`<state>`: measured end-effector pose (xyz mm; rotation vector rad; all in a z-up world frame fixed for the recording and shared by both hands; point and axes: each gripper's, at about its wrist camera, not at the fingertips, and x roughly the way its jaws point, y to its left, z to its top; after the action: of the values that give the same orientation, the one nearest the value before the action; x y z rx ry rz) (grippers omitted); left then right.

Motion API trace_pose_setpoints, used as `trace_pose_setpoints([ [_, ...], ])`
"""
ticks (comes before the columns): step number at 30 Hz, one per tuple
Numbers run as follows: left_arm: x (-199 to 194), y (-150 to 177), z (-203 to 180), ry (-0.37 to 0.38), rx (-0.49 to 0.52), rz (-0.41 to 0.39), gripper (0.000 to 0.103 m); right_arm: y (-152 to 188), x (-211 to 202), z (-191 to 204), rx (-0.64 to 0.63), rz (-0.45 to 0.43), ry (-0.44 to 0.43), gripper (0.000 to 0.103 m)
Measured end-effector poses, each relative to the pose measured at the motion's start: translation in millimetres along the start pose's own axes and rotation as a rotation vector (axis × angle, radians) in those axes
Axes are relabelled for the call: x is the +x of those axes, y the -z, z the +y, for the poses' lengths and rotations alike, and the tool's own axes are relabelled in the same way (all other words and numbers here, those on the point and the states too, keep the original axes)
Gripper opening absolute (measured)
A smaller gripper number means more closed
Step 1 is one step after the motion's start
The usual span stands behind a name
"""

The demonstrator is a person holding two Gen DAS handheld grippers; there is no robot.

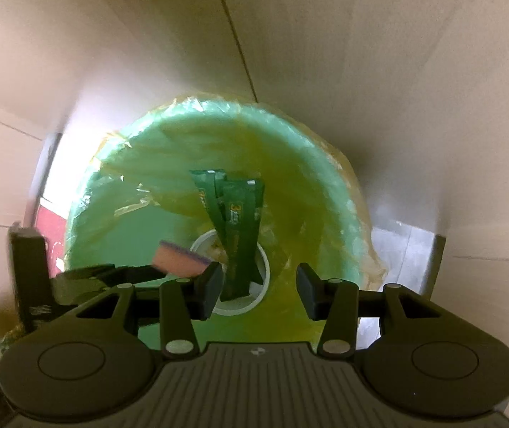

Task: Collect trash
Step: 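Open the right gripper to drop the sachet while the left drops the sponge, then move both open grippers back over the counter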

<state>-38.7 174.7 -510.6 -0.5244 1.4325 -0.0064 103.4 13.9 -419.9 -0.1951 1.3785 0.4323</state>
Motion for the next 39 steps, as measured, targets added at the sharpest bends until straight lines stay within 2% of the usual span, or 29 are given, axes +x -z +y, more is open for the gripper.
trace_pose_setpoints([
  [1, 7.4, -1.3, -2.8, -0.024, 0.033, 0.045, 0.071, -1.2, 0.5, 1.4, -0.011, -0.001, 0.003, 0.050],
  [2, 9.8, -2.4, -5.6, -0.017, 0.066, 0.040, 0.071, -2.4, 1.7, 2.6, -0.019, 0.001, 0.006, 0.051],
  [6, -11.4, -0.1, 0.5, 0.063, 0.035, -0.132, 0.069, -5.7, 10.8, 5.8, -0.039, 0.027, -0.005, 0.052],
  [7, -14.1, 1.7, 3.3, 0.088, 0.019, -0.146, 0.069, -5.2, 13.3, 6.5, -0.038, 0.035, -0.011, 0.052],
  [10, -10.6, 5.7, 12.8, 0.109, -0.034, -0.079, 0.069, -4.1, 21.5, 8.4, -0.033, 0.062, -0.023, 0.052],
  [11, -10.1, 7.8, 12.3, 0.091, -0.037, -0.068, 0.068, -3.9, 23.3, 9.5, -0.033, 0.069, -0.028, 0.052],
  [14, -21.6, 14.2, 11.7, 0.095, -0.006, -0.106, 0.067, -2.7, 25.7, 14.3, -0.052, 0.082, -0.038, 0.052],
  [18, -69.4, 24.2, 2.2, 0.186, -0.015, -0.162, 0.067, -2.0, 10.3, 19.1, -0.093, 0.063, -0.022, 0.052],
  [21, -122.6, 26.5, -6.6, 0.217, -0.042, -0.222, 0.067, -1.3, -28.4, 22.6, -0.171, -0.026, 0.013, 0.052],
  [23, -161.4, 20.5, -4.7, 0.252, -0.070, -0.290, 0.067, 0.6, -60.7, 27.4, -0.255, -0.107, 0.027, 0.052],
  [26, -225.3, 2.4, 1.7, 0.253, -0.093, -0.450, 0.067, 11.0, -122.7, 39.4, -0.439, -0.281, 0.101, 0.052],
  [29, -288.7, -14.7, 4.2, 0.233, -0.073, -0.606, 0.067, 19.1, -180.1, 47.6, -0.549, -0.420, 0.128, 0.052],
  [34, -381.6, -31.0, -16.8, 0.225, 0.040, -0.822, 0.067, 21.2, -267.0, 50.5, -0.564, -0.614, 0.084, 0.052],
  [39, -437.1, -42.3, -50.0, 0.232, 0.151, -0.925, 0.067, 7.5, -330.5, 42.2, -0.467, -0.794, 0.098, 0.052],
])
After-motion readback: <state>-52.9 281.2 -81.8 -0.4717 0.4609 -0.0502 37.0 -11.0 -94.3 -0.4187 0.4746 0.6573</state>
